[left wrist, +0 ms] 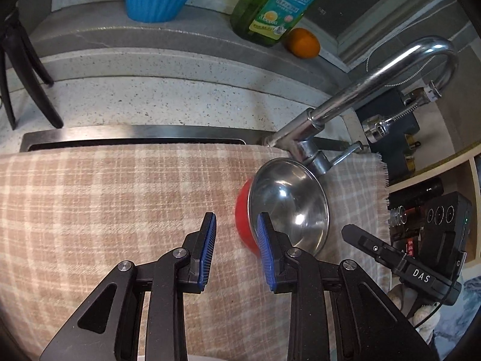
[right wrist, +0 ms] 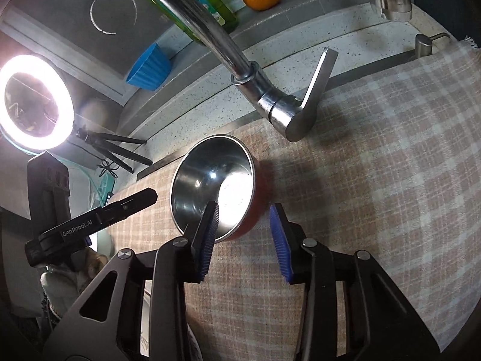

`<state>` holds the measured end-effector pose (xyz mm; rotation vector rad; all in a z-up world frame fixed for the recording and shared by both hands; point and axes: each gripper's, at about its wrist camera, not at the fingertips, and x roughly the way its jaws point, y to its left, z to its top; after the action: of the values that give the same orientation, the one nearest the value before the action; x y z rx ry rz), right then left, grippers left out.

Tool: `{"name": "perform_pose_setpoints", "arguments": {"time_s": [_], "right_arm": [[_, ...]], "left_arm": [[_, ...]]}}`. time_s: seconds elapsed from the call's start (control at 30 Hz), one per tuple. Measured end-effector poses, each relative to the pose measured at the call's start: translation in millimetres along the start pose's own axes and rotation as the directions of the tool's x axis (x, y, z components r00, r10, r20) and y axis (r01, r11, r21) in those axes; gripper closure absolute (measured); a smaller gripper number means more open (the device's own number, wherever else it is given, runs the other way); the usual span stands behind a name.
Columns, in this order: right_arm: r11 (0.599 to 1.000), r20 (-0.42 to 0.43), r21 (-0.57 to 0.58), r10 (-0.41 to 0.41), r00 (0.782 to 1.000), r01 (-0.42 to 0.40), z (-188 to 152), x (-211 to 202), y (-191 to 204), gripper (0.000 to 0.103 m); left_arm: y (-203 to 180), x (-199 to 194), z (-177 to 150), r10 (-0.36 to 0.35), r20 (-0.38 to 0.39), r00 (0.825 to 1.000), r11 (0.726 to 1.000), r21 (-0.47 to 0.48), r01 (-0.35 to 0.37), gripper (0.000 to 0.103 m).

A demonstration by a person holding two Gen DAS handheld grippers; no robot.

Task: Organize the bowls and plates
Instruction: 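Move both grippers to the red-bottomed steel bowl rim and close on it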

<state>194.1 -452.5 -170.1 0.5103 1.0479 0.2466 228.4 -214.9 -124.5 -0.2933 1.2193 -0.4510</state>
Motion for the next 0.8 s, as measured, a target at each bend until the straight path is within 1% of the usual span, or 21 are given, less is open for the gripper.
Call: {"name": "perform_pose_setpoints", "arguments": {"time_s": [0.17,0.33,0.5,0.53,0.57,0.6,0.73,0.8], "right_arm": [[1.000,-0.020,0.013,0.013,1.000,-0.013,3.4,9.4,-2.6,0.067],[1.000,-0.042,0.023,0.016,0.999,-0.015,5.1,17.6,-6.4,0.077],[0.999,-0.043,0.033,0.012,0.999,-0.011,8.4,22.1,-9.3,0.081],[0.999,-0.044,0.034,0.011,0.999,-0.009,9.1,23.0,-9.8,0.082],[0.999,-0.046,0.035,0.011,0.999,-0.009,9.6,24.1,-10.1,0.082],[0.999,-0.050,0.036,0.008,0.999,-0.007,9.9,25.4,-10.2,0.084],[0.999,-0.065,0.034,0.011,0.998,-0.009,9.6,30.8,-9.2,0.089],[1.000,-0.063,0.027,-0.001,0.998,0.002,9.8,32.2,-7.4,0.089]], "left_arm": [[-2.5,9.9,4.4,0.003,-0.019,1.000,1.000,0.002,-0.003,0.077],[-6.2,22.4,8.4,0.015,-0.038,0.999,1.000,0.010,-0.014,0.078],[-9.1,31.4,10.4,0.027,-0.046,0.999,0.999,0.021,-0.026,0.080],[-9.7,32.7,10.9,0.031,-0.048,0.998,0.999,0.025,-0.030,0.081],[-10.3,34.2,11.3,0.030,-0.052,0.998,0.999,0.029,-0.029,0.085],[-10.4,35.2,11.7,0.031,-0.055,0.998,0.999,0.032,-0.030,0.087],[-12.0,39.0,12.1,0.040,-0.061,0.997,0.998,0.045,-0.037,0.091],[-14.1,40.7,11.4,0.048,-0.066,0.997,0.997,0.059,-0.044,0.092]]}}
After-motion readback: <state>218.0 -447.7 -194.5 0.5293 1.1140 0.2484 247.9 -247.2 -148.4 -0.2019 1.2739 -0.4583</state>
